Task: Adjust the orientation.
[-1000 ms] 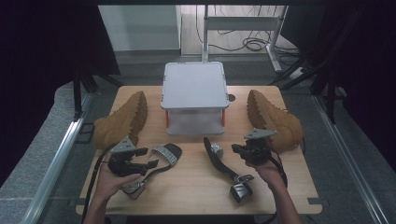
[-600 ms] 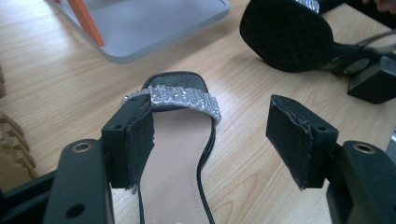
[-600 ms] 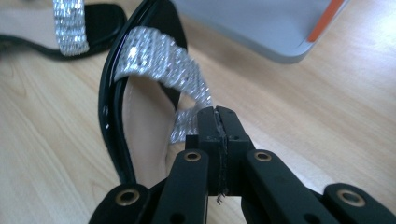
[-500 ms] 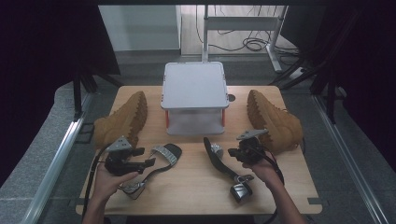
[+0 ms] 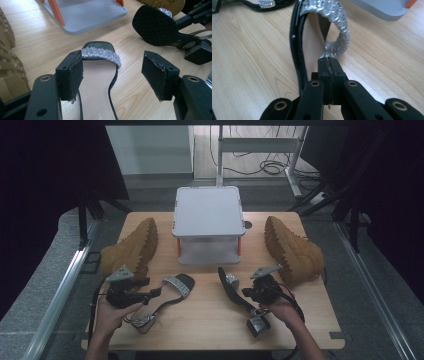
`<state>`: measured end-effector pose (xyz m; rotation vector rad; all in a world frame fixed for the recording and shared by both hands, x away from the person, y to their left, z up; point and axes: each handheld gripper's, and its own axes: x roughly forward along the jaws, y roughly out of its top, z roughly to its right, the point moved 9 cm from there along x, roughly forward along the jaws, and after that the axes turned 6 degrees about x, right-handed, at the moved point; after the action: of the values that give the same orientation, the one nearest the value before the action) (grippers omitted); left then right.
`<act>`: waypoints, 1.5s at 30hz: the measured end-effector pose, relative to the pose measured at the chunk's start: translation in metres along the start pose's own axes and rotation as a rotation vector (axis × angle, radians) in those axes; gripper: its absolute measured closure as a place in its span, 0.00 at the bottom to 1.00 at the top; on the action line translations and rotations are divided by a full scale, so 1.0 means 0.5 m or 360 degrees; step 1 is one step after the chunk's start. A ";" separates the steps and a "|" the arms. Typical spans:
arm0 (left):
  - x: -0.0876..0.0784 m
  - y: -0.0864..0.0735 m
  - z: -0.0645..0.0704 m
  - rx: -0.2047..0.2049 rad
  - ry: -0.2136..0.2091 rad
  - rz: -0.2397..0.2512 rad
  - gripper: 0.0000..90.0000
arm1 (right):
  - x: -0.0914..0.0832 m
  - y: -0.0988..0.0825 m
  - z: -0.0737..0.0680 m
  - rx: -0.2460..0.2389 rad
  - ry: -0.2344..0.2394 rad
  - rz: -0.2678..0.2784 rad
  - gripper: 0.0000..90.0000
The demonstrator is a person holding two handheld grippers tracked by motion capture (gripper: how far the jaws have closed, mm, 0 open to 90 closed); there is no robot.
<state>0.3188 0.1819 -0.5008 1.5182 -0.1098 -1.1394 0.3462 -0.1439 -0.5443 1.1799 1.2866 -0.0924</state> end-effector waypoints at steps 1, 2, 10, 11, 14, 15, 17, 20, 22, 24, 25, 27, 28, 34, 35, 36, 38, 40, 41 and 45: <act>-0.001 0.000 0.000 -0.0002 -0.0001 0.0001 0.38 | 0.000 0.000 0.000 0.0000 0.0000 0.0000 0.99; -0.001 0.000 -0.001 -0.0006 0.0000 0.0002 0.38 | 0.002 -0.002 -0.003 -0.0005 0.0004 -0.0008 0.99; -0.009 0.000 -0.009 -0.0018 0.0029 0.0016 0.38 | 0.005 -0.005 -0.017 -0.0040 -0.0015 -0.0031 0.99; -0.009 -0.001 -0.010 -0.0019 0.0030 0.0015 0.38 | 0.005 -0.005 -0.017 -0.0040 -0.0015 -0.0031 0.99; -0.008 -0.002 -0.009 -0.0017 0.0026 0.0012 0.38 | 0.004 -0.005 -0.023 -0.0050 -0.0020 -0.0022 0.99; -0.008 -0.002 -0.009 -0.0017 0.0026 0.0012 0.38 | 0.004 -0.005 -0.023 -0.0050 -0.0020 -0.0022 0.99; -0.006 -0.003 -0.010 -0.0021 0.0026 0.0007 0.38 | 0.003 -0.004 -0.028 -0.0058 -0.0019 -0.0016 0.99; -0.007 -0.003 -0.009 -0.0021 0.0029 0.0008 0.38 | 0.002 -0.003 -0.040 -0.0084 -0.0026 -0.0007 0.99; -0.008 -0.003 -0.010 -0.0022 0.0031 0.0010 0.38 | 0.002 -0.002 -0.050 -0.0089 -0.0013 -0.0001 0.99; -0.010 -0.003 -0.011 -0.0019 0.0035 0.0012 0.38 | 0.003 -0.002 -0.053 -0.0098 -0.0006 0.0000 0.99; -0.010 -0.003 -0.013 -0.0025 0.0037 0.0013 0.38 | 0.005 -0.003 -0.069 -0.0124 0.0024 -0.0006 0.99; -0.010 -0.004 -0.014 -0.0027 0.0039 0.0012 0.38 | 0.007 -0.005 -0.076 -0.0131 0.0039 -0.0014 0.99; -0.010 -0.005 -0.015 -0.0029 0.0041 0.0011 0.38 | 0.015 -0.012 -0.096 -0.0156 0.0076 -0.0033 0.99; -0.013 -0.005 -0.015 -0.0033 0.0045 0.0017 0.37 | 0.038 -0.026 -0.136 -0.0191 0.0147 -0.0054 0.99; -0.013 -0.005 -0.016 -0.0034 0.0045 0.0017 0.37 | 0.038 -0.026 -0.136 -0.0191 0.0147 -0.0054 0.99; -0.013 -0.005 -0.016 -0.0036 0.0047 0.0018 0.37 | 0.040 -0.027 -0.137 -0.0189 0.0145 -0.0054 0.99; -0.012 -0.006 -0.018 -0.0040 0.0049 0.0015 0.37 | 0.043 -0.027 -0.138 -0.0180 0.0144 -0.0051 0.97; -0.012 -0.006 -0.018 -0.0044 0.0050 0.0013 0.37 | 0.043 -0.025 -0.136 -0.0172 0.0133 -0.0048 0.97; -0.012 -0.007 -0.019 -0.0046 0.0053 0.0011 0.37 | 0.041 -0.022 -0.135 -0.0164 0.0125 -0.0037 0.97; -0.013 -0.007 -0.019 -0.0048 0.0054 0.0013 0.37 | 0.036 -0.019 -0.138 -0.0143 0.0108 -0.0025 0.95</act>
<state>0.3201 0.1938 -0.5013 1.5086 -0.0753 -1.1039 0.2995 -0.0895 -0.5520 1.1041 1.3462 -0.0061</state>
